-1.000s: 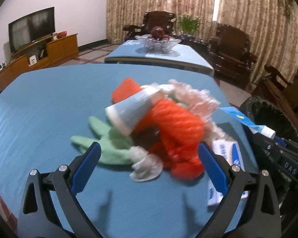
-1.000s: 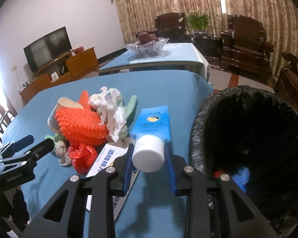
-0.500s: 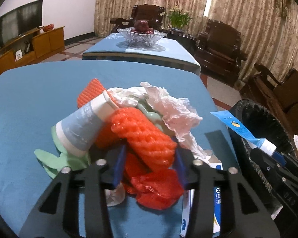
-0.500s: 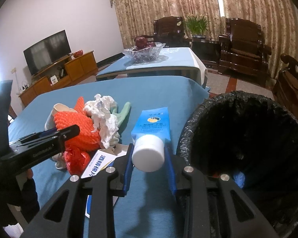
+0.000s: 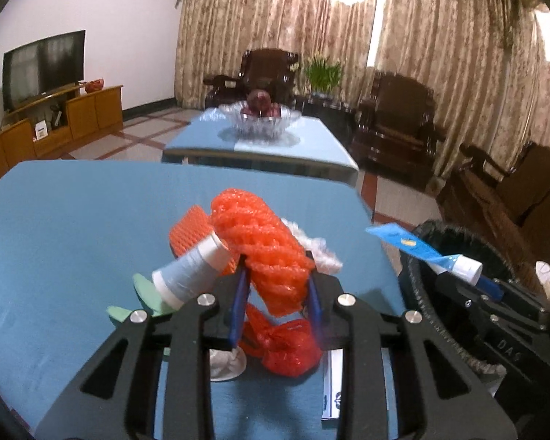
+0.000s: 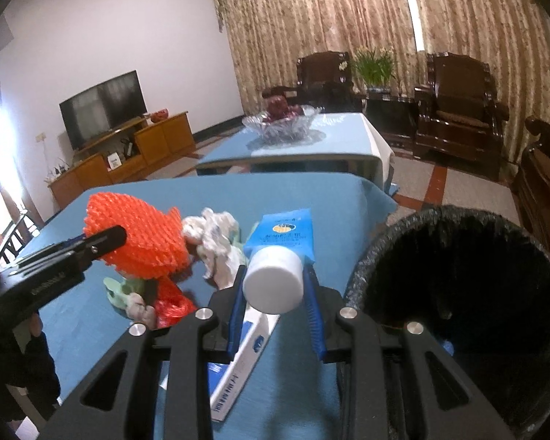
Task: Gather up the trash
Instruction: 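Carry the toothpaste and orange net over the bin and open both grippers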
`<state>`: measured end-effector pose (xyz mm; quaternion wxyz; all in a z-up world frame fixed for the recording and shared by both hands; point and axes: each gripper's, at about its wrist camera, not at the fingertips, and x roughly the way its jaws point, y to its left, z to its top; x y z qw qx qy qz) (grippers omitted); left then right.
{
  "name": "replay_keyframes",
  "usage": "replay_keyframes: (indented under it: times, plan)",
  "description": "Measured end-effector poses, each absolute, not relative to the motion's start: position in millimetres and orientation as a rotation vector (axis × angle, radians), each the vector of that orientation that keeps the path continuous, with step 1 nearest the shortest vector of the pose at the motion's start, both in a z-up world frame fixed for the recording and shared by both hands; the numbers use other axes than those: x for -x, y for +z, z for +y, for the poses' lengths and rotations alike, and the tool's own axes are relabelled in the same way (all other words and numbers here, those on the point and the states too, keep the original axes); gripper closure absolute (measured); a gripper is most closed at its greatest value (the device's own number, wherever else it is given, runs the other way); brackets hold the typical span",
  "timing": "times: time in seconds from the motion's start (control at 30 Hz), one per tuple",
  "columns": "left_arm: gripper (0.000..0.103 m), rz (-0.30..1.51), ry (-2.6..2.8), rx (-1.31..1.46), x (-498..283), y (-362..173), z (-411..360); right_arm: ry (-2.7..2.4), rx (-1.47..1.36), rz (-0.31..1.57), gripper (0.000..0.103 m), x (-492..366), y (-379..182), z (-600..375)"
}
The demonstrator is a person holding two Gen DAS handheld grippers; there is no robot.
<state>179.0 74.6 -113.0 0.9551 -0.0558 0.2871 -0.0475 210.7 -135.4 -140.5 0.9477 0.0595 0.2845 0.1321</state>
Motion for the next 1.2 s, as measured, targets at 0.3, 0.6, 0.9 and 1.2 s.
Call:
replay_keyframes:
  times: [0.3, 0.6, 0.9, 1.2]
  plan:
    - [0.077, 0.547, -0.124, 0.114, -162.4, -88.3, 69.6, 0.289, -0.122, 0.520, 0.073, -191.1, -114.8, -140.0]
    - [0.077, 0.612, -0.282, 0.104, -168.3, -97.2, 6.0, 0.238, -0.121, 0.498, 0.074, -171.9, -109.0, -173.6]
    - [0.077, 0.632, -0.500, 0.050, -200.9, -109.2, -105.1, 0.056, -0.154, 0.511, 0.074, -168.5, -121.1, -262.5]
    - [0.047, 0.739, -0.600, 0.050, -233.4, -142.8, -169.7, -0.094, -0.170, 0.589, 0.062, -183.9, -150.5, -337.6]
